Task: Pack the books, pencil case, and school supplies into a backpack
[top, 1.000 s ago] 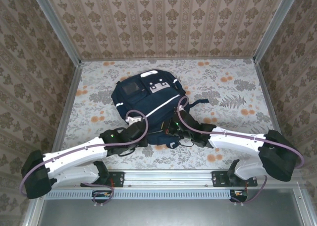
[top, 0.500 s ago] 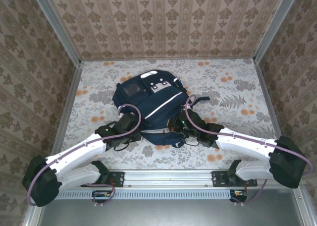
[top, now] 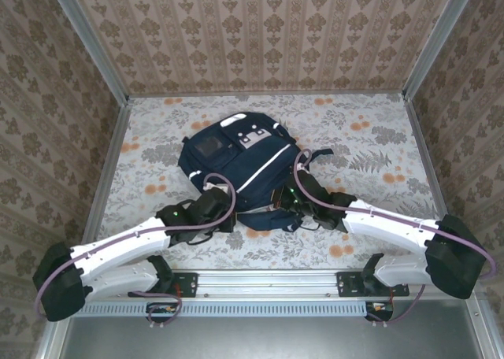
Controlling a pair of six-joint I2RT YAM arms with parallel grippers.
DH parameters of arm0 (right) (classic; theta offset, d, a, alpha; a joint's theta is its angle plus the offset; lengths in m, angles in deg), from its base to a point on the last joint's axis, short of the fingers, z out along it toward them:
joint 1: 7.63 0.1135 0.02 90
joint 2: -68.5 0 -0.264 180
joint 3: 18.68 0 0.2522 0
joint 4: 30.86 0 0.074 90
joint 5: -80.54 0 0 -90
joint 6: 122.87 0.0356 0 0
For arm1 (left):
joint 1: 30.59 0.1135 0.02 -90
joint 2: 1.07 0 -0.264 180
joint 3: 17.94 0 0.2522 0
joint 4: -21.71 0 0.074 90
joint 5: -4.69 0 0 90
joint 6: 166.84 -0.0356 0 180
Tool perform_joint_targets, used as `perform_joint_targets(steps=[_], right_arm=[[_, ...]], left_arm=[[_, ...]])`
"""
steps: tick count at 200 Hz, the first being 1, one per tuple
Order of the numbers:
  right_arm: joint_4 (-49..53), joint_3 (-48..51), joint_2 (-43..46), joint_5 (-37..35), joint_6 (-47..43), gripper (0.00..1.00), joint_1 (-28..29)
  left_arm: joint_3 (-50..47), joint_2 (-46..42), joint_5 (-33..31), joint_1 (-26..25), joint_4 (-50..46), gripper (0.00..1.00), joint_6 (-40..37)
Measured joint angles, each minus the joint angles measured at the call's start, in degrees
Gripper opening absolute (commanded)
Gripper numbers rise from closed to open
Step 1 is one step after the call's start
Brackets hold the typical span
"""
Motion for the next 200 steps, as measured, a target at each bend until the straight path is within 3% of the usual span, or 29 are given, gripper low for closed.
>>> perform_joint_targets(steps=[17,45,62,99,117,152,200], right_arm=[[1.3,0.0,0.1,0.4,-1.2,0.05,-1.7],[3.5,0.0,1.6,0.0,-3.1,0.45,-3.2],[4.7,0.0,3.5,-0.5,-4.1,0.59,-3.6],[7.1,1.4,10.1,-2.4,-4.2,0.61,-2.8],[8.7,2.4,12.8,-3.9,-4.2,0.61,-0.9],[11.9,2.8,15.0,-7.8,-4.0,0.61,4.9],[14.2,4.3,15.1,-14.5,-1.0,0.6,12.2]], left_arm=[[0.0,1.4,0.1,-2.0,1.8,0.0,0.5],[0.6,5.3,0.6,-4.5,4.4,0.0,1.0],[2.2,8.5,1.4,-5.9,4.9,0.0,1.0],[3.5,11.5,3.1,-6.6,7.0,0.52,2.2],[3.5,10.9,3.4,-6.1,7.3,0.6,3.8],[2.5,3.7,3.9,-1.7,5.7,0.61,6.1],[-6.5,-7.6,7.2,10.9,6.8,0.59,11.1]])
